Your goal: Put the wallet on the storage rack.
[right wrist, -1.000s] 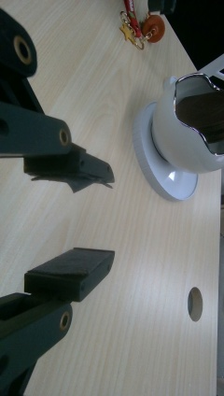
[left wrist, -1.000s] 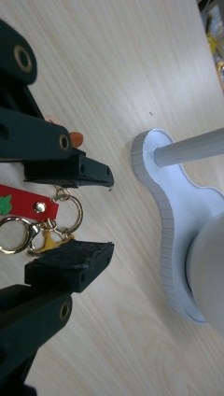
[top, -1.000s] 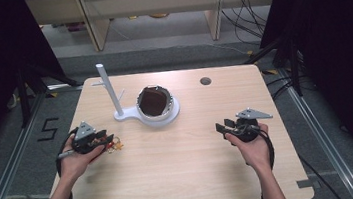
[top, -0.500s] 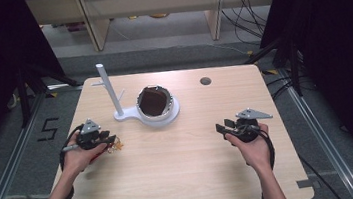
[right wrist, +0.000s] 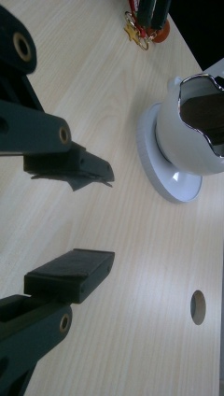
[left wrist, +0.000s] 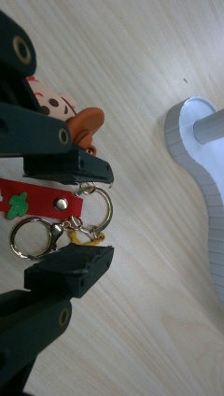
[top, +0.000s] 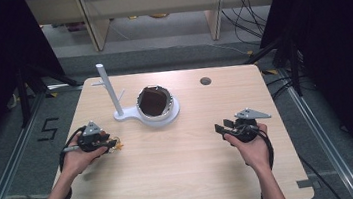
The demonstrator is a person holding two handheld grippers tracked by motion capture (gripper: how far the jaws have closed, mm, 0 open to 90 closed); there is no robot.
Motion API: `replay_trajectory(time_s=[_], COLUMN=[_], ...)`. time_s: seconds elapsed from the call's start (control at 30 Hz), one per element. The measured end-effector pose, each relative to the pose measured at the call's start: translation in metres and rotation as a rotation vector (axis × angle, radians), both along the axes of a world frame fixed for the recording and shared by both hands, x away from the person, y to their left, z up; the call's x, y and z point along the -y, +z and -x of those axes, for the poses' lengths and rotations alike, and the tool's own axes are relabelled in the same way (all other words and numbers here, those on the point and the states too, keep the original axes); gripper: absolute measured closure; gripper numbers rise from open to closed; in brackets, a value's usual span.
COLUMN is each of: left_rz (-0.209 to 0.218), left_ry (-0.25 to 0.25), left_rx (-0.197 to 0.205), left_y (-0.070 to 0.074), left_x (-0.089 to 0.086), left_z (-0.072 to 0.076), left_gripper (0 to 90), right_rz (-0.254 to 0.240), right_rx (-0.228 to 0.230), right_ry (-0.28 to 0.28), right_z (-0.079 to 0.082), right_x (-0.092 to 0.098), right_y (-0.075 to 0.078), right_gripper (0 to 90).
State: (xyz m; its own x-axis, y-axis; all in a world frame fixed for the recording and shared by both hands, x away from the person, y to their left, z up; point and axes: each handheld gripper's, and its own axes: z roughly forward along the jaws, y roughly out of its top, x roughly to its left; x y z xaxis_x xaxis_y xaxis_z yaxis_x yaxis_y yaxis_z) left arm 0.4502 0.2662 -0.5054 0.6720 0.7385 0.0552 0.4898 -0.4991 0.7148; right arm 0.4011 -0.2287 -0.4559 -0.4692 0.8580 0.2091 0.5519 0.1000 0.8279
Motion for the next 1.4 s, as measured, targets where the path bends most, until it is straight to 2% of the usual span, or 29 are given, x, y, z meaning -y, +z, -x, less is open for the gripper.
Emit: replay_trajectory(time_s=[0.07, 0.13, 0.23, 0.33, 0.53, 0.6, 0.63, 0.67, 0.73, 0.77, 0.8, 0.83, 0.9, 1.03, 1.07, 1.1, 1.23, 1.3, 1.33, 1.4], left_rz=[-0.027, -0.034, -0.033, -0.069, -0.08, -0.082, -0.096, -0.126, -0.173, -0.195, -0.234, -0.259, -0.321, -0.378, -0.375, -0.374, -0.381, -0.366, -0.37, -0.347], left_ry=[-0.017, -0.023, -0.011, -0.021, -0.019, -0.021, -0.021, -0.046, -0.072, -0.086, -0.117, -0.13, -0.185, -0.218, -0.22, -0.221, -0.227, -0.211, -0.213, -0.197], left_rx=[-0.003, -0.013, -0.023, -0.025, -0.04, -0.059, -0.058, -0.078, -0.102, -0.12, -0.148, -0.165, -0.221, -0.262, -0.264, -0.274, -0.309, -0.323, -0.332, -0.35], left_y=[-0.001, -0.001, -0.002, -0.001, 0.002, 0.005, 0.007, 0.013, 0.021, 0.023, 0.026, 0.027, 0.028, 0.026, 0.026, 0.026, 0.023, 0.023, 0.024, 0.024], left_x=[0.002, 0.003, 0.004, 0.006, 0.009, 0.009, 0.009, 0.008, 0.009, 0.01, 0.012, 0.014, 0.017, 0.025, 0.027, 0.027, 0.03, 0.03, 0.029, 0.03], left_z=[-0.002, -0.003, -0.005, -0.006, -0.009, -0.011, -0.012, -0.014, -0.019, -0.021, -0.025, -0.027, -0.033, -0.04, -0.042, -0.042, -0.046, -0.048, -0.049, -0.049], left_gripper=[54.5, 53.7, 53.1, 52.7, 52.7, 52.7, 52.7, 52.7, 52.9, 52.9, 52.9, 52.8, 52.3, 52.2, 52.3, 52.5, 52.7, 53.3, 53.5, 54.2], right_rz=[-0.001, 0.014, 0.001, -0.001, 0.002, 0.003, -0.004, 0.006, 0.0, 0.028, 0.027, 0.015, 0.025, 0.027, 0.028, 0.001, -0.01, -0.01, -0.002, -0.004], right_rx=[-0.007, 0.005, 0.001, 0.001, -0.011, -0.002, -0.01, 0.005, 0.003, 0.02, 0.019, 0.008, 0.01, 0.002, 0.005, -0.031, -0.032, -0.03, -0.014, -0.016], right_ry=[-0.005, -0.006, -0.008, -0.008, 0.0, -0.003, -0.002, 0.0, 0.002, 0.012, 0.013, 0.013, 0.018, 0.02, 0.021, 0.009, 0.009, 0.011, 0.007, 0.009], right_z=[0.0, -0.001, 0.0, 0.0, 0.0, 0.0, 0.0, -0.001, -0.001, -0.002, -0.002, -0.002, -0.003, -0.002, -0.002, 0.0, -0.001, -0.001, -0.001, -0.001], right_x=[0.0, 0.001, 0.001, 0.001, 0.001, 0.0, 0.0, 0.001, 0.0, 0.003, 0.003, 0.002, 0.002, 0.002, 0.002, 0.0, 0.001, 0.001, 0.002, 0.002], right_y=[0.0, -0.001, -0.001, 0.0, 0.0, -0.001, -0.001, -0.001, -0.001, -0.001, -0.001, -0.001, -0.001, -0.001, -0.001, -0.001, -0.002, -0.002, -0.002, -0.002], right_gripper=[55.6, 55.6, 55.6, 55.6, 55.5, 55.5, 55.5, 55.5, 55.5, 55.5, 55.5, 55.4, 55.4, 55.3, 55.3, 55.2, 55.1, 55.1, 55.1, 55.0])
